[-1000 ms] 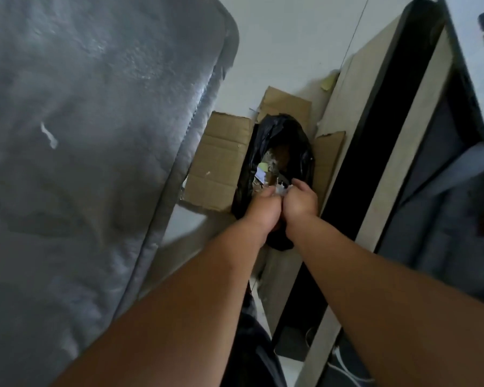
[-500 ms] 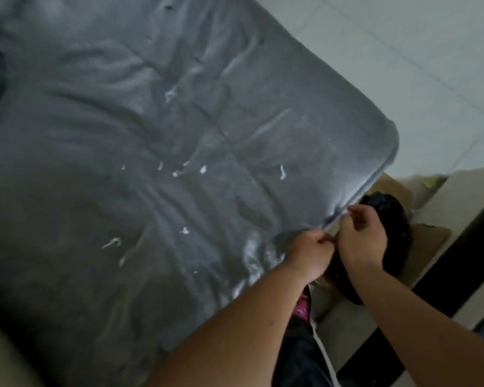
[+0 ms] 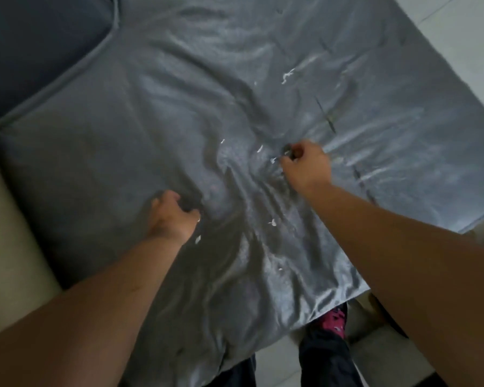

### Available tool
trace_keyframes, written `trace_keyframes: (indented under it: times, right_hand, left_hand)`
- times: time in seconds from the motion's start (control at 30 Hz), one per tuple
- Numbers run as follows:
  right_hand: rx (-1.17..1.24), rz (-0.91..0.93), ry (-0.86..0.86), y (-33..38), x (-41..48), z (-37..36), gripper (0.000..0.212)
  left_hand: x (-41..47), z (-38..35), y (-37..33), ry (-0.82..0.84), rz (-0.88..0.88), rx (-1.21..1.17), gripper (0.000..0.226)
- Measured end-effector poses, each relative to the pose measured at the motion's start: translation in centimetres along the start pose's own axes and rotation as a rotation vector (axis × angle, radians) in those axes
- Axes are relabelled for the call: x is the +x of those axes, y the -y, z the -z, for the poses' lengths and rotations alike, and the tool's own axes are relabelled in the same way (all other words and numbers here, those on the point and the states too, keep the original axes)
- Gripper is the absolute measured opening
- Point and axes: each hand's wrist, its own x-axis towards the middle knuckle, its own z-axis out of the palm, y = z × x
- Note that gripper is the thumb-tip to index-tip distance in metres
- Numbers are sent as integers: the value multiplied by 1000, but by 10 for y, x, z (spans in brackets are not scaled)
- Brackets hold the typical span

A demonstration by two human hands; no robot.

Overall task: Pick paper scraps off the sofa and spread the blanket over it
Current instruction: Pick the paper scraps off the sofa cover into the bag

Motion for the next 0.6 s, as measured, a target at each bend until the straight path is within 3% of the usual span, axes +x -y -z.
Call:
trace_keyframes:
  times: [0.07,0.13,0.2,0.3,0.37,0.43,0.5,0.6]
  right_hand:
    - [-18,61,82,22,-5,-27,24]
    - [-47,134,192,35,-19,-45,22]
    - [-31,168,239,41,-32,-51,20]
    - [79,214,121,43,-34,-31,15]
    - [87,226,-21,46,-18,-10,14]
    - [50,221,-101,51,14,7,19]
    - [-56,257,-139,59,60,14,33]
    - [-312,339,-142,76,128,12,45]
  left_hand:
    - [-3,-8,8,64,33,-94,34]
    - [-9,-19,0,96,-43,-157,16]
    - [-11,-21,-17,150,-83,-259,11]
    - [-16,-18,-54,316,-127,-557,13]
    - [-11,-11,-79,350,-304,-553,9]
    - [6,-3,-101,252,-495,-459,15]
    - [34,0,-121,30,-614,-306,23]
    - [69,-4,-144,-98,-539,-165,40]
